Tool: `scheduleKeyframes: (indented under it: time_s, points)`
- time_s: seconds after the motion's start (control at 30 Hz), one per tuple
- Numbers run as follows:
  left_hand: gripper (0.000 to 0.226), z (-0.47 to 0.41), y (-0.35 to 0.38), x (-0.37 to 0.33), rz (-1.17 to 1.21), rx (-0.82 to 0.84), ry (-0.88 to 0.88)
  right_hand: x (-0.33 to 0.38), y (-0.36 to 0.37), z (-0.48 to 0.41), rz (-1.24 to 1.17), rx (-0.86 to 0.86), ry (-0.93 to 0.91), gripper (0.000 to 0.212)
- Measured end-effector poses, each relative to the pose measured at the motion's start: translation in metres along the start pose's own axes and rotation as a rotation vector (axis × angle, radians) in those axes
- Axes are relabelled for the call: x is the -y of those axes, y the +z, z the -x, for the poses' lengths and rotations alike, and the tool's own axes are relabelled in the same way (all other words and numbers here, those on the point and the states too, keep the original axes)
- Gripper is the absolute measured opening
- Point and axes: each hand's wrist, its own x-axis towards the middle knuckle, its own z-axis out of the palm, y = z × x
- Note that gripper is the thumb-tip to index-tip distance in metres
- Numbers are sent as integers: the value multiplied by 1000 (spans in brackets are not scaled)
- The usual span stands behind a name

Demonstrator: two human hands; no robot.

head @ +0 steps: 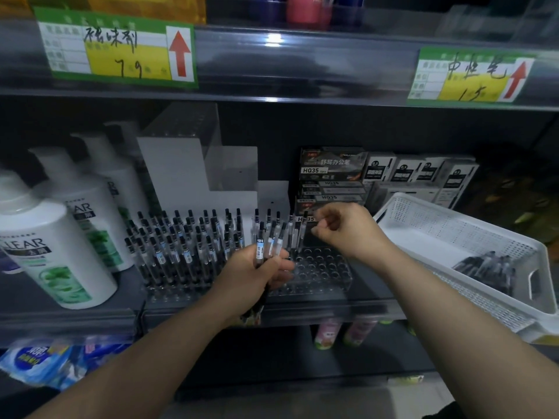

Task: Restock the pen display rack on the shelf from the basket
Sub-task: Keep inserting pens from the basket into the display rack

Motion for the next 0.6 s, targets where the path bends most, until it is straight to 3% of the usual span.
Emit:
scheduleKeyframes:
  time_s: [0.13, 0.3, 0.47, 0.6]
  points:
    - [17, -1, 8, -2, 86, 55, -29, 7, -10, 10, -357, 147, 66, 11]
    - [15, 0, 20, -6, 104, 121, -26, 10, -8, 14, -409, 291, 63, 8]
    - [19, -3, 23, -7, 72, 135, -32, 10, -21, 17, -450, 274, 96, 11]
    - [18, -6, 20, -3, -48, 18, 3, 1, -48, 14, -513, 69, 194, 16]
